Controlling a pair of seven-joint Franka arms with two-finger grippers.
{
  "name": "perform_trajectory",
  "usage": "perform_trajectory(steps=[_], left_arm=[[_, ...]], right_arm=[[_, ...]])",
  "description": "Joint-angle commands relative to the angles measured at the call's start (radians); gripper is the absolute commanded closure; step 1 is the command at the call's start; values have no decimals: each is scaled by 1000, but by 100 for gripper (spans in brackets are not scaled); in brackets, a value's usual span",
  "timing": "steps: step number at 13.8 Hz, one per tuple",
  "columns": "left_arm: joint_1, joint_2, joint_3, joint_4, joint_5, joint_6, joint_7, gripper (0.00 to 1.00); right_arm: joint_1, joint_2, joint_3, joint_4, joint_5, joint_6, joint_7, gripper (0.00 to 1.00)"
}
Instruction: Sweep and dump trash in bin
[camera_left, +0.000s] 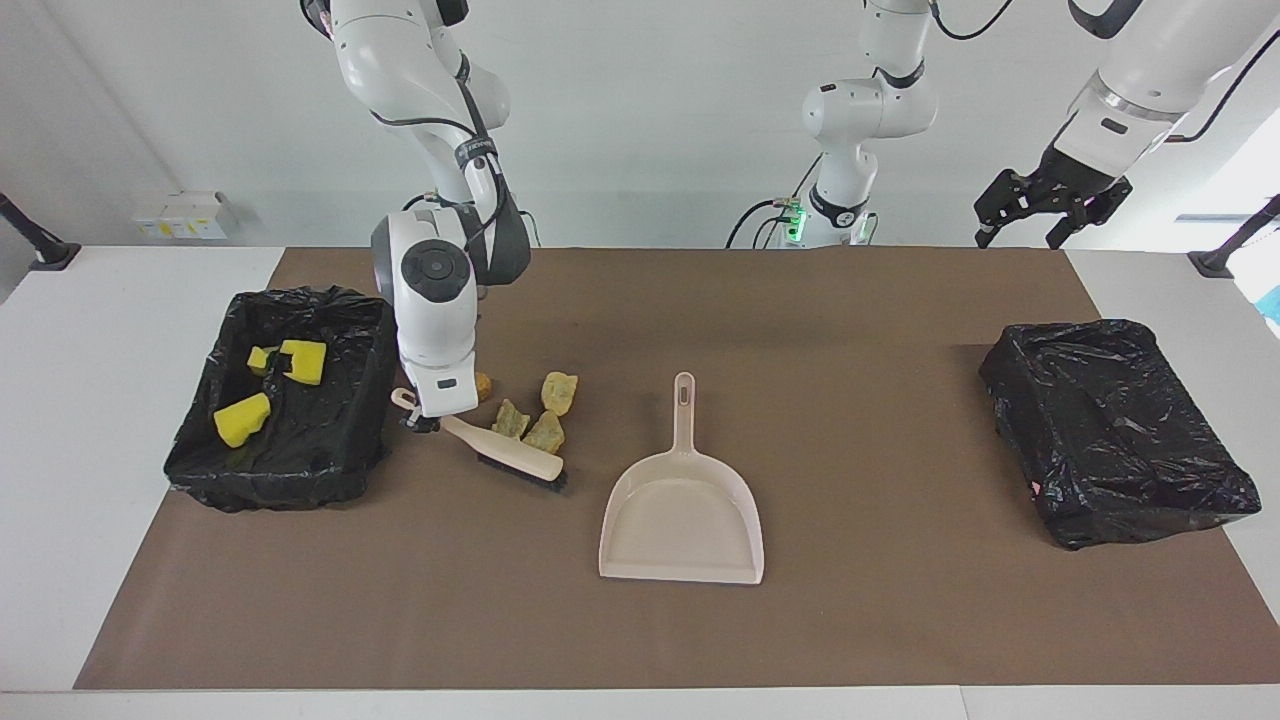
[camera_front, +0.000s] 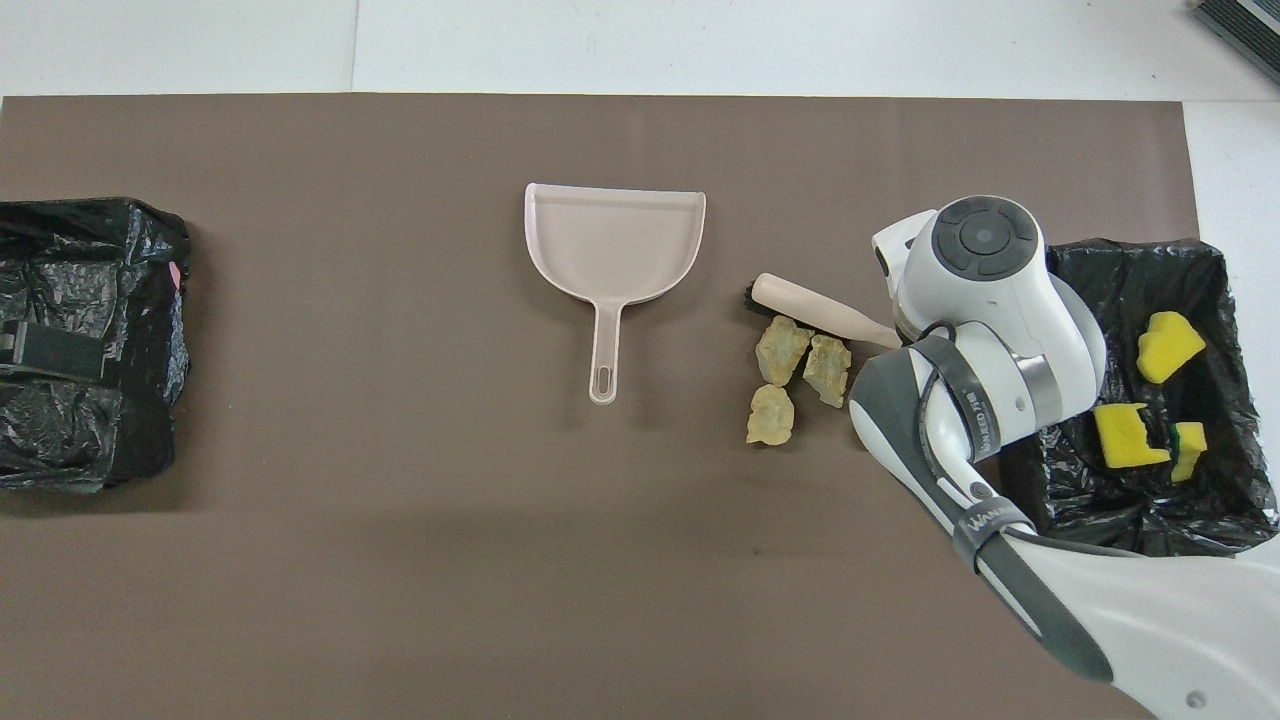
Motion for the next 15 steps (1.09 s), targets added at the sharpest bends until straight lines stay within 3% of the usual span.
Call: perform_trajectory(steps=[1,7,10,15], left_arm=[[9,-17,-6,-16,15,6,2,0],[7,-17,-6,-15,15,6,2,0],[9,-17,-6,-15,15,6,2,0],[7,-17,-6,-16,15,6,2,0]], right_arm=[[-16,-45,6,10,38,-59,-47,100],[-44,-101,3,-21,70,-140,32,100],[-29,-143,6,-36,75,-264,292,100],[101,-177,6,-36,105,-416,878,100]])
